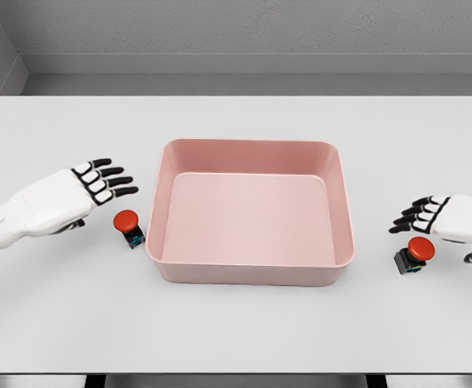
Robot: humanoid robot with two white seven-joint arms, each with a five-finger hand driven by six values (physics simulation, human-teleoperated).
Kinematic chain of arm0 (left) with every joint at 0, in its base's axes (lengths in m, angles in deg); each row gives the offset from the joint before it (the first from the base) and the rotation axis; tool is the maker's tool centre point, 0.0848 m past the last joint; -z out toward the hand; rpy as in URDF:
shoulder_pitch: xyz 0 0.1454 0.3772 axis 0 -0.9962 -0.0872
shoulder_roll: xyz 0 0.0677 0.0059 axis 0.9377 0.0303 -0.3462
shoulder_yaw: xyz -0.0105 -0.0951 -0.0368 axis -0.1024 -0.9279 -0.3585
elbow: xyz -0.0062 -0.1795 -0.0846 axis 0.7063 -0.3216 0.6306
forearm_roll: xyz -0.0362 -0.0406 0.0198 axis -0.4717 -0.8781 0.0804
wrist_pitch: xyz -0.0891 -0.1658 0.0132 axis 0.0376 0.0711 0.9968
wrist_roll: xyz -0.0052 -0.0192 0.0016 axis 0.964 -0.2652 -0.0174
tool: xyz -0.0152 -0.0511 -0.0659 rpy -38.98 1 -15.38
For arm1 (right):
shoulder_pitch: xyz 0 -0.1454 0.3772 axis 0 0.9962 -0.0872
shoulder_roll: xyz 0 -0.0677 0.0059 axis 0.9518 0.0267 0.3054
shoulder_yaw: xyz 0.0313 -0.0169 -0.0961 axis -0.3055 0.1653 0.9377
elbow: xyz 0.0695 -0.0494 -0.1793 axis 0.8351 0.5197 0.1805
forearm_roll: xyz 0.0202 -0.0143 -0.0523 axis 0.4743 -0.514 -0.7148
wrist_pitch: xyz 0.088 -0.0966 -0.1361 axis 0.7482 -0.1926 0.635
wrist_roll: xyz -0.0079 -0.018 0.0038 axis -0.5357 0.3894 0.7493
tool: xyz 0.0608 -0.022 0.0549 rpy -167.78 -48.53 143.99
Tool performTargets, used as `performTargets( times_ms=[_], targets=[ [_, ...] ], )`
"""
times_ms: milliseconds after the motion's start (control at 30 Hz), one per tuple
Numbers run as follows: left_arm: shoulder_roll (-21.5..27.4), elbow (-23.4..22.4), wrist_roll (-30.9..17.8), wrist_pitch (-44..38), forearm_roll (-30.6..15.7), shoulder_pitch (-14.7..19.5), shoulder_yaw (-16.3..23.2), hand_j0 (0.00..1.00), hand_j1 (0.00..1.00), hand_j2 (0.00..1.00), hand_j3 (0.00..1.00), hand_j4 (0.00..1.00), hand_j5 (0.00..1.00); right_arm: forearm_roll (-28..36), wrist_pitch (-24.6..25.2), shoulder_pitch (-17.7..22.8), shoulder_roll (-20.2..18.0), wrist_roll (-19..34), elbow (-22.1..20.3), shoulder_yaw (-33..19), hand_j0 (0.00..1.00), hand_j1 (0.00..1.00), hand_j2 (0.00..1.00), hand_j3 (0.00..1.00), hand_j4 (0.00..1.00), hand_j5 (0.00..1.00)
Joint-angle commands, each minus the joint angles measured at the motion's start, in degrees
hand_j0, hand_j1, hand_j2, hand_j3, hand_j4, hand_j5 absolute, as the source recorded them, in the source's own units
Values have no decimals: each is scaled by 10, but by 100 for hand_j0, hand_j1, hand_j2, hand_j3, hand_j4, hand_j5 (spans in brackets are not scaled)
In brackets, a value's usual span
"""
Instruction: Put the industrial switch in the basket with both arms
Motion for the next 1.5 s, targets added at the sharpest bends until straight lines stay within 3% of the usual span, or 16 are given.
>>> performTargets(
  times_ms=[0,267,500,633,933,1000,1167,1333,1400,1467],
  targets=[
    [-6,0,-26,0,-3,0,4,100,100,100,100,100,100,3,1,0,6,0,0,11,100,100,100,100,100,100],
    [-7,2,-46,0,-3,3,4,95,95,95,95,95,95,3,1,-4,13,0,0,42,100,100,100,100,100,100],
    [2,15,-95,0,-3,11,-1,92,92,92,92,92,92,3,1,-7,16,0,0,49,100,100,100,100,100,100],
    [4,22,-98,0,-3,25,-1,90,90,90,90,90,90,2,1,-14,15,0,0,48,79,79,79,79,79,79],
    [-7,36,-96,0,-4,33,4,89,89,89,89,89,89,0,1,-25,12,0,2,43,79,79,79,79,79,79],
    [-13,36,-97,0,-4,32,4,89,89,89,89,89,89,-1,1,-25,12,0,2,43,74,74,74,74,74,74],
    [-13,41,-98,0,-4,29,4,81,81,81,81,81,81,-1,1,-25,13,0,0,49,72,72,72,72,72,72],
    [-12,44,-114,0,-3,27,5,80,80,80,80,80,80,-1,1,-25,13,0,0,51,72,72,72,72,72,72],
    [-12,44,-123,0,-3,27,6,81,81,81,81,81,81,-1,1,-25,13,0,0,51,62,62,62,62,62,62],
    [-12,44,-134,0,-3,26,8,83,83,83,83,83,83,-1,1,-25,13,0,0,51,58,58,58,58,58,58]
  ],
)
